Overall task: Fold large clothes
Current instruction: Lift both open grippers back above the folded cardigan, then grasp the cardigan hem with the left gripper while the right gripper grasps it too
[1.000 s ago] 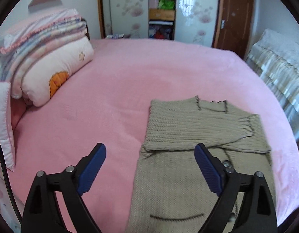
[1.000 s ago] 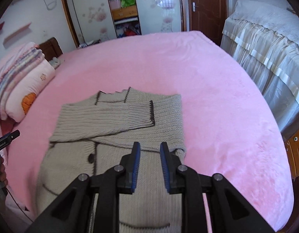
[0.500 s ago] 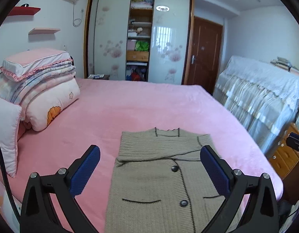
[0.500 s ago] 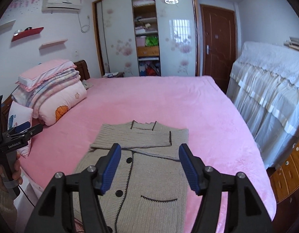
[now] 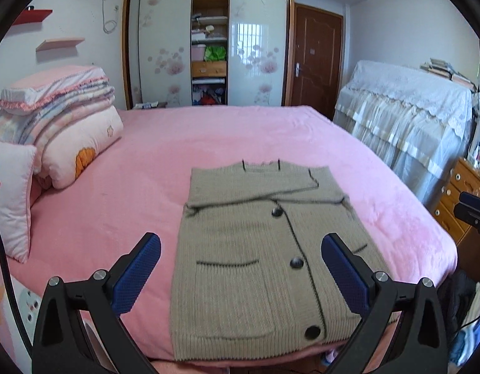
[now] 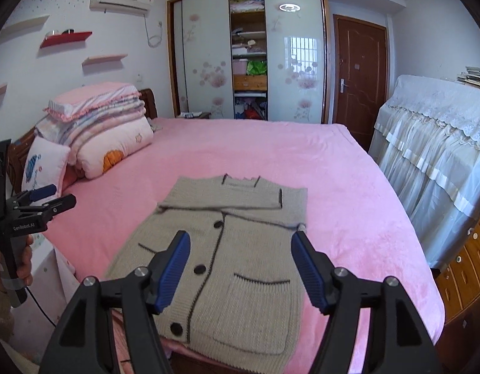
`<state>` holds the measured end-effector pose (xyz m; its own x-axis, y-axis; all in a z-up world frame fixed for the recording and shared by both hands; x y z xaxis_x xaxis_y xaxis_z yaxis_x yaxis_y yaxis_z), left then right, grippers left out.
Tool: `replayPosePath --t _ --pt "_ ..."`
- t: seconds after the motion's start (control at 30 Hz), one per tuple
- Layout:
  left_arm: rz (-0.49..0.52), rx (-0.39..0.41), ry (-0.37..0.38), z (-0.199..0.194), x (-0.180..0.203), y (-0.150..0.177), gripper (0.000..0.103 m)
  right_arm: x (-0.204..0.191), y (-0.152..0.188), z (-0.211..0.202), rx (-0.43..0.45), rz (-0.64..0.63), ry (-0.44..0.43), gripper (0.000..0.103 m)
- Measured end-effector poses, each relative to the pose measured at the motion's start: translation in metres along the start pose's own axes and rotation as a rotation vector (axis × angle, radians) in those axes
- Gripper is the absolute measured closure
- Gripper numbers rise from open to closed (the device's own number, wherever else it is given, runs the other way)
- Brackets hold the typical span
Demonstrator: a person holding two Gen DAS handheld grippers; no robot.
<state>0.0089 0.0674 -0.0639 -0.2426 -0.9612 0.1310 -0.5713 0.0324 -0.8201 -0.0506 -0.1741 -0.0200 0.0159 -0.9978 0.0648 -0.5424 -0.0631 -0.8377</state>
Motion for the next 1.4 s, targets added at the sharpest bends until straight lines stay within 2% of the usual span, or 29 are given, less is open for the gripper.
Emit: replayPosePath --t 0.13,0.27,0.37,0.5,0.6,0.8,1.2,1.4 --pt "-0.009 -0.102 0.002 0.031 -0.010 0.056 0.001 -0.008 0.037 0.015 -0.027 -0.012 -0.026 0.036" --pt "-0.013 -0.202 -0.033 0.063 -0.025 0.111 0.001 -0.015 0.080 0.043 -0.109 -0.017 -0.009 0.036" --pt "-0.007 -0.285 -0.039 0.084 -0.034 0.141 0.001 -0.013 0.117 0.065 -0.199 -0.011 0.008 0.036" --pt "-0.039 -0.353 -0.031 0.099 -0.047 0.169 0.001 -0.007 0.146 0.080 -0.256 0.006 0.005 0.036" --pt "-0.100 -0.389 -0.013 0.109 -0.058 0.185 0.001 -0.004 0.161 0.089 -0.283 0.018 0.008 0.036" --pt "-0.210 -0.450 -0.028 0.124 -0.092 0.214 0.001 0.001 0.186 0.105 -0.350 0.038 0.013 0.036" --pt "-0.291 -0.516 -0.017 0.140 -0.122 0.248 0.001 0.019 0.221 0.124 -0.452 0.090 0.030 0.036" --pt "-0.354 -0.584 0.060 0.150 -0.127 0.273 0.007 0.041 0.254 0.133 -0.544 0.164 0.012 0.036"
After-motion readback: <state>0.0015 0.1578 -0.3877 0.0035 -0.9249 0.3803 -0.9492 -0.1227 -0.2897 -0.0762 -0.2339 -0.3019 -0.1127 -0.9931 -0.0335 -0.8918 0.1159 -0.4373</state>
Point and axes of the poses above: each gripper's, at about its wrist camera, not at the fingertips, and z roughly the way its jaws point, x to its right, y to its underside, the point moved 10 cm from there along z, roughly the way its jaws point, and after that the axes turned 8 degrees about y, right-handed, at the moved point
